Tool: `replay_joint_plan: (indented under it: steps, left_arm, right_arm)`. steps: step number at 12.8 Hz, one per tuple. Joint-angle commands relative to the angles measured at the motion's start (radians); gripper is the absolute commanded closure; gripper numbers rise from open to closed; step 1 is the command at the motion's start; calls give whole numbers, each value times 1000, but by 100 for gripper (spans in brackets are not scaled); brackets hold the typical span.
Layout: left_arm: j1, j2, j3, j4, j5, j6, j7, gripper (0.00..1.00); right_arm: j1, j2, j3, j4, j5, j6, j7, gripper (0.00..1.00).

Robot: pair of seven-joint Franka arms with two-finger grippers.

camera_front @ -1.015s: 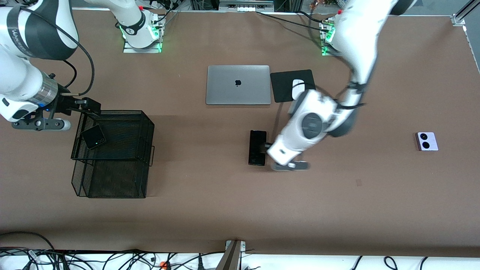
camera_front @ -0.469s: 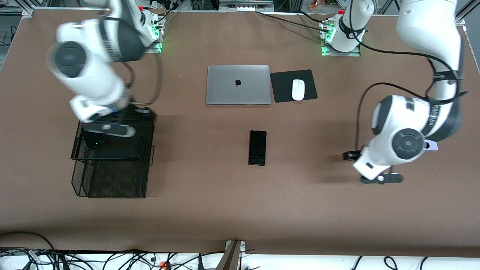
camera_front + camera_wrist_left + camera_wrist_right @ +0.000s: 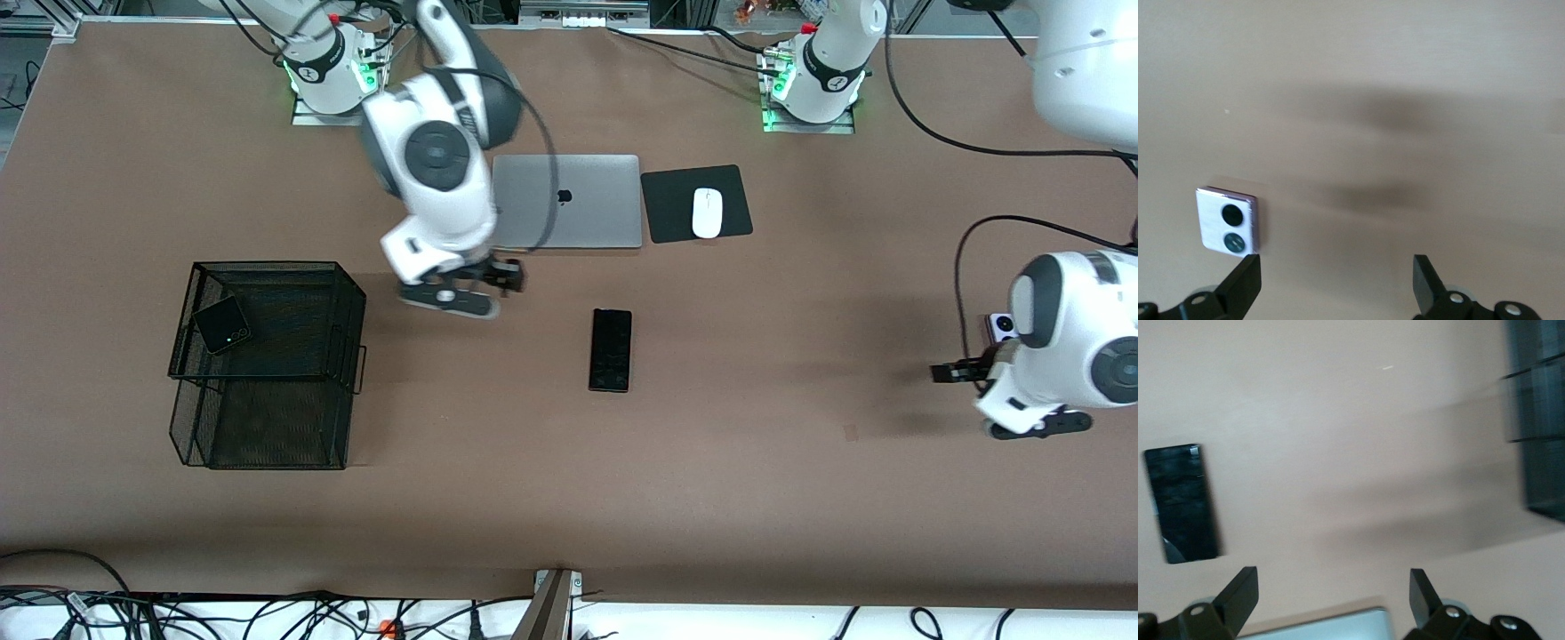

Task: Place phones with both arms
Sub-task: 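Reach the right gripper to the bar phone while the left withdraws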

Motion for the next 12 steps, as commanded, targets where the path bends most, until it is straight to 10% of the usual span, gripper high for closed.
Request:
replay_joint_plan:
  steps: [1, 12]
  left_arm:
    - [43, 22, -16, -4, 23, 56, 98, 0]
    - [344, 91, -36, -136, -26, 314, 411, 0]
  right_arm:
    - [18, 139, 50, 126, -5, 79, 77, 0]
    - [137, 425, 42, 221, -139, 447, 283, 0]
